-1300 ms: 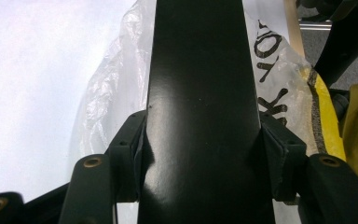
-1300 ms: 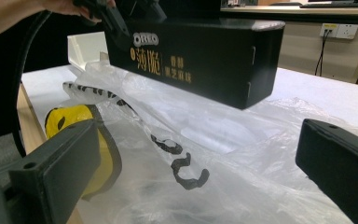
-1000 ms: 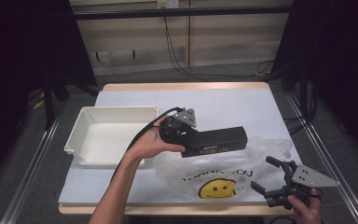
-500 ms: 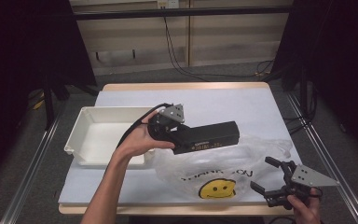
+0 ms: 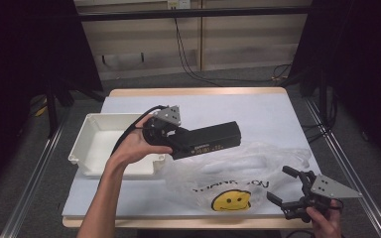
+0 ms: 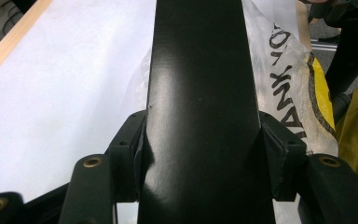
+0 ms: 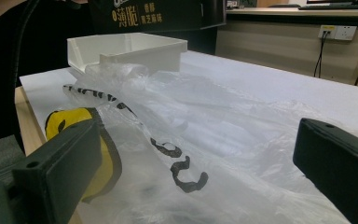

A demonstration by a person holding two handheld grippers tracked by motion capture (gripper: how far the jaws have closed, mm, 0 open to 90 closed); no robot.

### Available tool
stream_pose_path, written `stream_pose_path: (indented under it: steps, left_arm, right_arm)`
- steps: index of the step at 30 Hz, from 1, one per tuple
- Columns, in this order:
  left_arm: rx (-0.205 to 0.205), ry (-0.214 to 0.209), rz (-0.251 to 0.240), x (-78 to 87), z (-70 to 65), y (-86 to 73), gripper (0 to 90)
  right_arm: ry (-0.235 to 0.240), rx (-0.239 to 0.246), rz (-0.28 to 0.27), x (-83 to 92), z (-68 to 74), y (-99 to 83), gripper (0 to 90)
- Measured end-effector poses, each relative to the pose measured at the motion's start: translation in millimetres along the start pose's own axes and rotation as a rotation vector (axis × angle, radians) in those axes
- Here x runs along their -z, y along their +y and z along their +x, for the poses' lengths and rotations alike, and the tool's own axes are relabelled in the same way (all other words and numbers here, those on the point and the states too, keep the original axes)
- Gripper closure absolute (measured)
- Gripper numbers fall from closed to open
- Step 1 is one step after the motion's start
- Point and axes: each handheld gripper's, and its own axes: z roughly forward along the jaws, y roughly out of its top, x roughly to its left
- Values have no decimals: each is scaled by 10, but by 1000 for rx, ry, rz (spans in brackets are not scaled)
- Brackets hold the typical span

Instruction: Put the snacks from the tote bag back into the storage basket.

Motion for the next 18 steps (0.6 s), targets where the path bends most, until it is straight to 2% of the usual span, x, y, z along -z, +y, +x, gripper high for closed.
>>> stream_pose_path:
  steps: [9, 11, 16, 18]
  left_arm:
    - [23, 20, 14, 150, 14, -106, 426]
    - [30, 41, 25, 207, 17, -144, 427]
    - [61, 69, -2, 357, 79, -254, 427]
    - [70, 75, 7, 374, 109, -298, 427]
  right_arm:
    - [-32, 9, -42, 7, 1, -1, 7]
    - [-36, 18, -48, 14, -1, -4, 5]
    - [-38, 15, -68, 4, -8, -16, 5]
    - [-35, 15, -62, -2, -1, -17, 4]
